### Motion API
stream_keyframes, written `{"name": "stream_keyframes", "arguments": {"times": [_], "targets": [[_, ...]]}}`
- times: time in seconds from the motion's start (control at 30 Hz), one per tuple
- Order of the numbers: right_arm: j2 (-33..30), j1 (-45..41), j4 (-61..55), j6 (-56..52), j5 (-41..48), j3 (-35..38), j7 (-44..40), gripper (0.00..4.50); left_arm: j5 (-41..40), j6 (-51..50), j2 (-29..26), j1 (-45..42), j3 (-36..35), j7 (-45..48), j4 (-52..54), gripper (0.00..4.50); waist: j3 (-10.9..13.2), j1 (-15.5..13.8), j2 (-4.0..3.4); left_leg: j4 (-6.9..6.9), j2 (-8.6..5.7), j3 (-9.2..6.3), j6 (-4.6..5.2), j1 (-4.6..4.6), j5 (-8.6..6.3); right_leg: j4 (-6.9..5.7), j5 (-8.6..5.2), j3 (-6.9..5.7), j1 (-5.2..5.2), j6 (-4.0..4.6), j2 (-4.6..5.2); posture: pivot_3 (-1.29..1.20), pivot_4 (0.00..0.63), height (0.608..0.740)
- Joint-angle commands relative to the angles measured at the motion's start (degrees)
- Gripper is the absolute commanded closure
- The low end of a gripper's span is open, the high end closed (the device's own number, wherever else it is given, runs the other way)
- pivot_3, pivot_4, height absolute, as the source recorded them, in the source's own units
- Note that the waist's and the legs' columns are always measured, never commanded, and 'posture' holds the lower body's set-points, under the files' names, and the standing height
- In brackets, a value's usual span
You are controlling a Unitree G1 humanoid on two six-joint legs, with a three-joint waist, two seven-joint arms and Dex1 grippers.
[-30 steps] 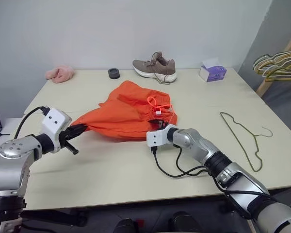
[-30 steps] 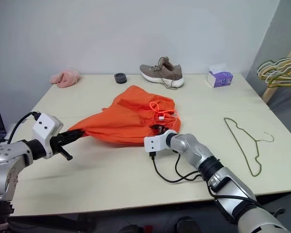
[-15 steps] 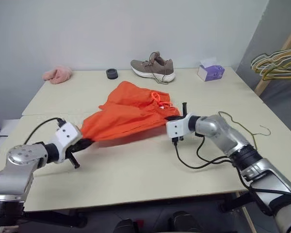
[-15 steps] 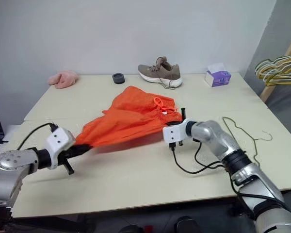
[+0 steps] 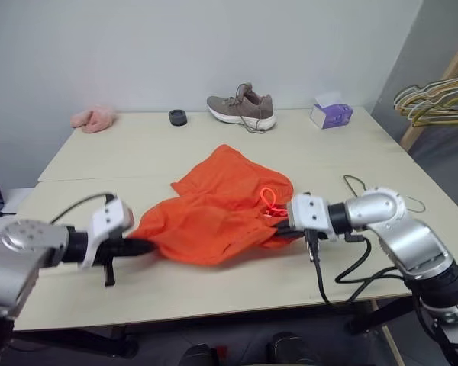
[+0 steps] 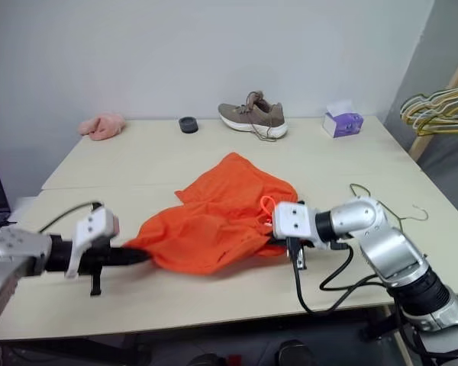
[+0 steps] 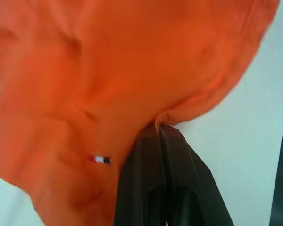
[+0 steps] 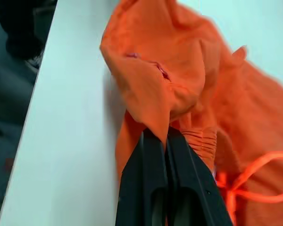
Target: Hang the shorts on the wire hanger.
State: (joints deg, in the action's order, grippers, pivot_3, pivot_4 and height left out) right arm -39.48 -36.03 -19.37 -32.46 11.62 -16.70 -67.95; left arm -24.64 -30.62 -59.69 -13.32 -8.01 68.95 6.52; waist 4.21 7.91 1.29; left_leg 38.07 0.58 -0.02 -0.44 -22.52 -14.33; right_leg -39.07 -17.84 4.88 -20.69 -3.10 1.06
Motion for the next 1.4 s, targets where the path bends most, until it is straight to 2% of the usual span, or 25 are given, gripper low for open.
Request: {"name": "stream_keyframes", "arguments": {"times": [0.03,0.1,0.13,0.23,0.3,0.33,0.47,0.6,0.67,0.73,0.8,0.83,0.87,0.93,1.0,1.07,1.1,1.2,1.3,1.33,1.4], "targets": [[1.1,-8.2,13.9,2.1,-1.5,1.6,0.9,4.48,4.7,5.9,4.1,-13.2,2.3,-4.8,-11.2,4.5,0.0,-0.1,0.04,0.03,-0.04,0.0,0.06,0.08,0.05,0.02,0.05,-0.02,0.12,-0.07,-0.02,-0.12,0.012,0.74],[3.4,-15.6,30.2,9.0,-6.5,-0.1,4.3,4.48,9.9,11.3,8.0,-22.0,5.4,-8.5,-21.7,4.5,-0.1,0.2,0.06,0.04,-0.11,0.05,0.14,0.2,0.12,0.09,0.2,0.01,0.24,-0.08,-0.07,-0.12,0.006,0.74],[5.1,-20.7,40.4,14.8,-10.3,-1.4,7.8,4.48,13.0,14.4,10.8,-27.7,6.5,-12.4,-28.9,4.5,-0.1,0.3,0.07,0.06,-0.18,0.16,0.14,0.49,0.13,0.1,0.29,0.1,0.47,-0.02,-0.15,-0.12,0.001,0.74],[10.6,-34.8,65.2,29.7,-19.1,-4.4,18.7,4.48,20.0,23.1,16.7,-42.4,8.3,-23.8,-47.8,4.5,-0.1,1.0,0.11,0.05,-0.3,0.31,0.17,0.5,0.15,0.14,0.38,0.29,0.41,-0.18,-0.09,-0.12,0.0,0.74],[14.3,-45.6,79.0,38.2,-25.3,-6.8,29.7,4.48,23.8,28.6,19.2,-53.7,8.6,-33.4,-60.9,4.5,-0.1,1.8,0.13,0.06,-0.38,0.25,0.11,0.05,0.2,0.04,0.55,0.34,0.25,-0.29,-0.02,-0.12,0.0,0.74],[15.8,-50.3,83.8,41.3,-28.0,-7.9,35.2,4.48,25.3,30.8,19.7,-58.9,8.7,-37.5,-65.8,4.5,-0.1,2.2,0.15,0.07,-0.39,0.2,0.01,-0.46,0.26,-0.06,0.6,0.38,-0.34,-0.35,0.18,-0.12,0.0,0.74],[17.8,-64.1,92.1,51.8,-37.2,-11.4,54.3,4.48,30.6,39.7,18.0,-75.4,9.9,-47.3,-75.3,4.5,-0.2,4.0,0.28,-0.12,-0.4,0.2,-0.86,-2.82,0.79,-1.0,0.63,0.39,-3.21,-0.44,0.38,-0.11,0.0,0.74],[17.3,-68.6,93.2,59.5,-41.6,-11.7,64.4,4.48,42.7,52.7,13.9,-82.5,18.1,-53.0,-74.5,4.5,-0.3,5.1,0.23,-0.92,-0.28,0.29,-1.0,-3.1,0.76,-1.43,0.62,0.09,-4.24,-0.43,0.44,-0.11,0.0,0.74],[17.0,-68.4,93.3,62.0,-42.7,-11.5,66.8,4.48,47.6,57.1,12.1,-83.2,21.5,-55.5,-73.8,4.5,-0.3,5.0,0.18,-1.18,-0.25,0.29,-1.01,-3.06,0.76,-1.46,0.61,0.05,-4.33,-0.42,0.41,-0.1,0.0,0.74],[16.6,-64.4,92.1,66.8,-44.4,-12.4,68.9,4.48,53.5,61.4,9.0,-80.5,25.7,-56.0,-70.0,4.5,-0.3,4.9,0.18,-1.17,-0.26,0.36,-1.08,-3.07,0.81,-1.48,0.57,0.12,-4.32,-0.42,0.39,-0.09,0.0,0.74],[17.0,-56.0,90.9,71.4,-45.8,-14.0,67.8,4.48,53.2,61.1,7.3,-71.8,27.2,-47.6,-66.4,4.5,-0.4,4.9,0.13,-1.06,-0.27,0.45,-1.1,-3.04,0.91,-1.31,0.55,0.24,-4.13,-0.39,0.33,-0.08,0.0,0.74],[17.3,-53.0,90.5,72.7,-46.5,-14.6,67.0,4.48,51.6,60.0,7.0,-67.9,26.5,-44.4,-64.8,4.5,-0.4,4.7,0.14,-1.11,-0.29,0.48,-1.06,-2.6,1.01,-0.92,0.52,0.25,-3.5,-0.35,0.28,-0.08,0.0,0.74],[17.7,-49.4,90.1,74.0,-47.0,-15.3,66.1,4.48,48.7,56.8,6.9,-62.3,25.4,-39.0,-62.1,4.5,-0.4,4.7,0.14,-1.06,-0.35,0.58,-0.76,-1.89,0.86,-0.73,0.41,0.22,-2.7,-0.2,0.15,-0.09,0.0,0.74],[17.8,-41.1,88.4,77.0,-49.5,-18.1,65.8,4.48,37.4,44.6,7.1,-43.8,21.2,-26.3,-49.5,4.5,-0.5,4.9,-0.03,-1.1,-0.58,0.68,-0.51,-1.26,1.01,-0.93,0.43,0.33,-2.19,-0.17,0.15,-0.09,0.0,0.74],[17.8,-35.1,86.7,79.0,-50.2,-19.2,64.3,4.48,29.7,33.4,6.2,-28.3,18.0,-18.9,-36.2,4.5,-0.5,5.9,-0.06,-1.07,-0.67,0.68,-0.4,-0.45,1.1,-1.01,0.47,0.47,-1.38,-0.1,0.18,-0.08,0.0,0.74],[17.3,-30.2,83.7,81.5,-50.0,-19.7,61.5,4.48,26.3,25.0,4.3,-16.1,15.9,-15.0,-26.8,4.5,-0.4,6.5,0.29,-0.86,-0.65,0.52,-0.39,-0.34,1.17,-1.23,0.53,0.42,-1.27,-0.05,0.2,-0.07,0.0,0.74],[16.7,-27.7,81.7,83.1,-49.7,-20.0,59.4,4.48,24.0,20.4,3.5,-11.1,14.7,-13.1,-22.3,4.5,-0.3,6.6,0.38,-0.71,-0.62,0.37,-0.48,-0.63,1.24,-1.52,0.57,0.42,-1.6,-0.05,0.22,-0.07,0.0,0.74],[14.8,-21.8,75.4,85.8,-46.5,-19.6,50.8,4.48,19.3,11.3,1.6,-1.9,12.4,-9.0,-11.8,4.5,-0.4,6.0,0.48,-0.08,-0.17,-0.19,-0.62,-1.11,1.18,-1.73,0.56,-0.12,-1.71,-0.04,0.19,-0.08,0.0,0.74],[12.5,-16.8,68.2,84.8,-40.4,-18.8,39.3,4.48,16.6,6.0,-0.1,2.3,11.3,-6.7,-5.5,4.5,-0.4,4.5,0.43,-0.14,-0.15,-0.66,-0.66,-0.76,1.15,-1.67,0.49,-0.68,-1.15,0.05,0.15,-0.08,0.0,0.74],[11.7,-15.6,65.9,83.9,-38.6,-18.6,36.1,4.48,16.1,5.0,-0.5,3.2,11.1,-6.0,-3.9,4.5,-0.4,4.0,0.41,-0.19,-0.15,-0.79,-0.66,-0.39,1.14,-1.54,0.44,-0.8,-0.67,0.12,0.12,-0.08,0.0,0.74],[8.3,-11.1,57.7,79.5,-31.1,-18.3,25.9,4.48,13.8,2.6,-1.8,6.4,10.9,-3.1,1.0,4.5,-0.4,3.0,0.41,-0.23,-0.15,-0.9,-0.68,0.02,1.12,-1.41,0.32,-0.94,-0.14,0.33,0.07,-0.08,0.0,0.74]]}}
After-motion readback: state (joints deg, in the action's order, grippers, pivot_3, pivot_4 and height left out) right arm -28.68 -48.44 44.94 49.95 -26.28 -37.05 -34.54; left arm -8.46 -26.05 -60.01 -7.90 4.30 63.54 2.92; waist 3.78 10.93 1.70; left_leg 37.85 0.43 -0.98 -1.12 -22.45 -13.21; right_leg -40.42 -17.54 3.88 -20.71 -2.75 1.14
